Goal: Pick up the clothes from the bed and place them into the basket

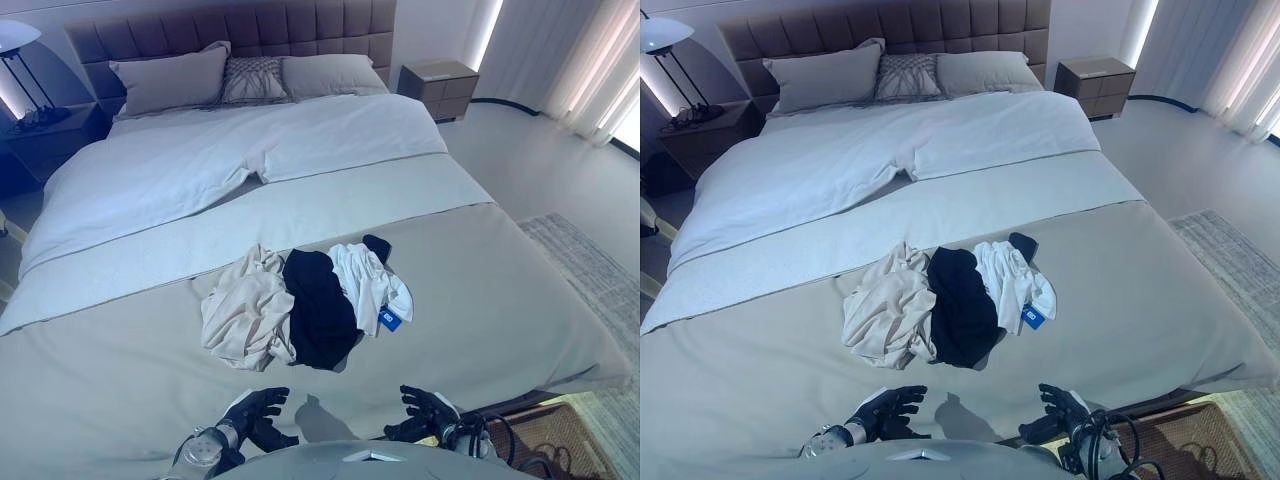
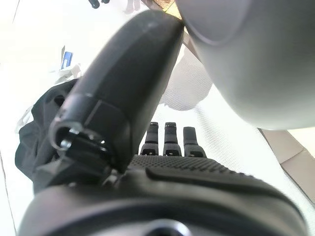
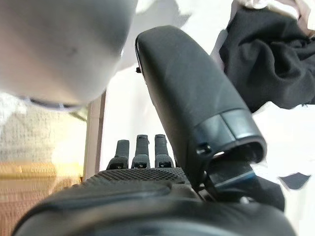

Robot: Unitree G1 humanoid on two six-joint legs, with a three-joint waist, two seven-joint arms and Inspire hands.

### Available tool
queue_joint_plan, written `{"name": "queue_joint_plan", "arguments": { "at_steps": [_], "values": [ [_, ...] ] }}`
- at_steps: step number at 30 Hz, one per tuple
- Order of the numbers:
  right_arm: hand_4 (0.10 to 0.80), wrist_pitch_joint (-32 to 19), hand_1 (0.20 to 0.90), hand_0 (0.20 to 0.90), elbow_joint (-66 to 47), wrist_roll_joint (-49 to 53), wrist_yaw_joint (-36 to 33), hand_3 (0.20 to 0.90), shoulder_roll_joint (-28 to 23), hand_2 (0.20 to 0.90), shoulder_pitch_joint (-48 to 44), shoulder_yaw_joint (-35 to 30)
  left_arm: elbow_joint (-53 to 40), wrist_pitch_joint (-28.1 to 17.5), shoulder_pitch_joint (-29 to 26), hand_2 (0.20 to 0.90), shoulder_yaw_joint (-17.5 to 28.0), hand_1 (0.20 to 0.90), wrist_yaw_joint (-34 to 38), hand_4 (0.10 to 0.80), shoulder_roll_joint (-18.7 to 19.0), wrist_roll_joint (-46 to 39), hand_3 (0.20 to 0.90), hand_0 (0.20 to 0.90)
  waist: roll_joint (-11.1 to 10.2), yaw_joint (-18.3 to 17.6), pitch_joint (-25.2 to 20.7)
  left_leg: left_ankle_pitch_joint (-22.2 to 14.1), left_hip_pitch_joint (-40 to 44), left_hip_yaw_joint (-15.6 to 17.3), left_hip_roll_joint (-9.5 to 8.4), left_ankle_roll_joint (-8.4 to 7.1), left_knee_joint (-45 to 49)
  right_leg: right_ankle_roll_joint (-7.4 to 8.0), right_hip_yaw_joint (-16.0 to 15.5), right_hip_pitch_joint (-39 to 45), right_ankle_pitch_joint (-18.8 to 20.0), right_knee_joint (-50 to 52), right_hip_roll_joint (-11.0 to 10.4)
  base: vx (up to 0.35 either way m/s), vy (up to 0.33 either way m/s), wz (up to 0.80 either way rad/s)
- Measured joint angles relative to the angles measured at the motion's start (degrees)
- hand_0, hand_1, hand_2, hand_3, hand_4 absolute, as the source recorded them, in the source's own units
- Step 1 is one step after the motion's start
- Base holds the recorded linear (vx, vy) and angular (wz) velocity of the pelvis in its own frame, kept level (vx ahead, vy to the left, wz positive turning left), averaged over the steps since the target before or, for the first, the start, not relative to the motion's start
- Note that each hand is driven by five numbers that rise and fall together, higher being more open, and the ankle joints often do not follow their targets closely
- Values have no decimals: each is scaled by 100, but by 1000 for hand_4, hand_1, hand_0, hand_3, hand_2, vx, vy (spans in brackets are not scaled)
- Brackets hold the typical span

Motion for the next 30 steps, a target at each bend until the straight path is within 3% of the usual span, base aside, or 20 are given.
{"name": "queue_joint_plan", "arguments": {
  "at_steps": [6,14,21,24,27,30],
  "values": [
    [800,272,900,900,-1910,-914,-974,900,-780,900,-173,93,-247,98,250,900,338,900,151,800,59,-7,900,900,-31,45,93,0,-4,-10,9,1,-1,3,-10,0,-2,-4,6,16,-19,1],
    [800,573,900,900,-2148,-1651,-1319,900,-1644,900,-1069,23,-478,81,253,900,530,900,445,800,185,-6,900,900,-66,309,308,17,-56,-114,1,22,25,4,-141,31,-4,0,-3,43,-1,9],
    [800,1060,900,900,-2284,-1881,-1344,900,-1896,900,-1809,30,-914,80,182,900,609,900,995,800,365,38,900,900,153,470,644,109,-136,-315,-58,-5,33,46,-314,47,-6,3,-33,3,48,14],
    [800,1337,900,900,-2321,-2038,-1326,900,-1981,900,-2263,189,-1150,79,3,900,553,900,1108,800,480,39,900,900,284,502,804,194,-330,-418,-116,-24,37,32,-430,-95,-17,27,-73,-140,44,20],
    [800,1548,900,900,-2150,-2134,-1295,900,-2294,900,-3059,392,-1556,75,-500,900,490,900,1319,800,599,34,900,900,413,581,1255,294,-814,-592,-183,-40,433,20,-577,-409,10,286,-191,-168,49,30],
    [800,1616,900,900,-1796,-2156,-1301,900,-2460,900,-3718,500,-1894,-53,-907,900,367,900,1480,800,817,27,900,900,446,688,1666,210,-1358,-647,-256,-92,1177,-162,-620,-896,-390,1150,-390,-191,32,27]
  ]
}}
